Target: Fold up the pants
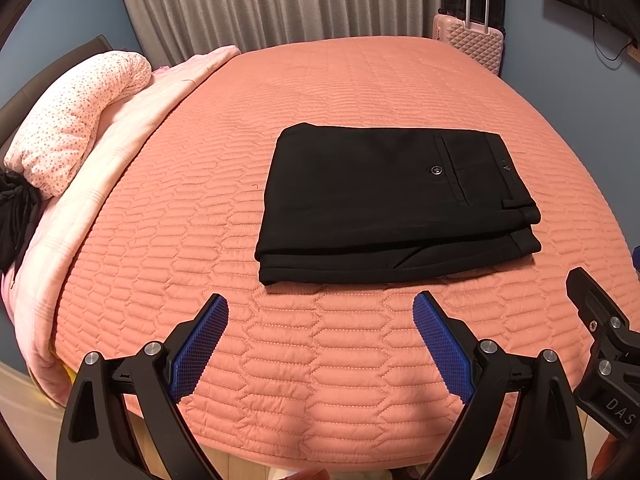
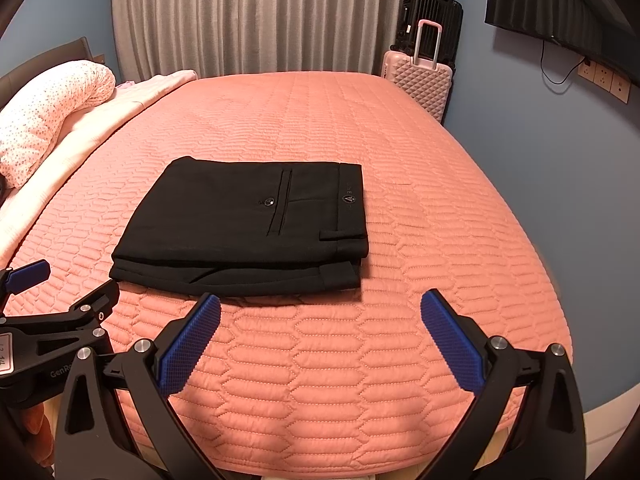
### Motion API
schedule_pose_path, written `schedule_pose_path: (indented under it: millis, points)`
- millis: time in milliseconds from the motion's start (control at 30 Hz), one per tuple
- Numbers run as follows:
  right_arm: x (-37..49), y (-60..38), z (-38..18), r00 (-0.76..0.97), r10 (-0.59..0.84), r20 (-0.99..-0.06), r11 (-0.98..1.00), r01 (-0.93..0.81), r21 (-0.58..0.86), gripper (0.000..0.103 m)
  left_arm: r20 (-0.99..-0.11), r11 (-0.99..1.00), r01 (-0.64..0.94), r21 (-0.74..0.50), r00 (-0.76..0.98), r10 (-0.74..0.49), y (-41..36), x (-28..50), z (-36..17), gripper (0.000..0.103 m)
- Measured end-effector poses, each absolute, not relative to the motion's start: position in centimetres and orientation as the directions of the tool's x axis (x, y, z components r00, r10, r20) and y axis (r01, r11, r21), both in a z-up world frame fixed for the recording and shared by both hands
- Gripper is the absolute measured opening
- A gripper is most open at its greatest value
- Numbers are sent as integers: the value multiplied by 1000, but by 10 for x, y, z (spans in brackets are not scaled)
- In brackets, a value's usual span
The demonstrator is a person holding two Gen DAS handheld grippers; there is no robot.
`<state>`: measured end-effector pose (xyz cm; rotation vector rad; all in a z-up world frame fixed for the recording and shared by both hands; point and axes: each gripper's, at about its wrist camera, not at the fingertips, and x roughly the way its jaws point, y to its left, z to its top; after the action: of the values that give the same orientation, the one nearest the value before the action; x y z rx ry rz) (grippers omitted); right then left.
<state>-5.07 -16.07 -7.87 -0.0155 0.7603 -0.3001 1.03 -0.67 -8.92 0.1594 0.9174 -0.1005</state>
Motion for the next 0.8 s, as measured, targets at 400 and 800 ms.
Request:
schedule_pose_path:
  millis: [400, 800]
  points:
    - [-51, -160, -79, 683, -276, -676, 956, 268, -119, 98, -796, 982, 157, 102, 605, -14, -9, 9, -90, 92]
    - [-51, -160, -80, 683, -279, -675, 955, 269, -122, 98, -797, 982, 161, 99, 604, -18, -11, 8, -91, 92]
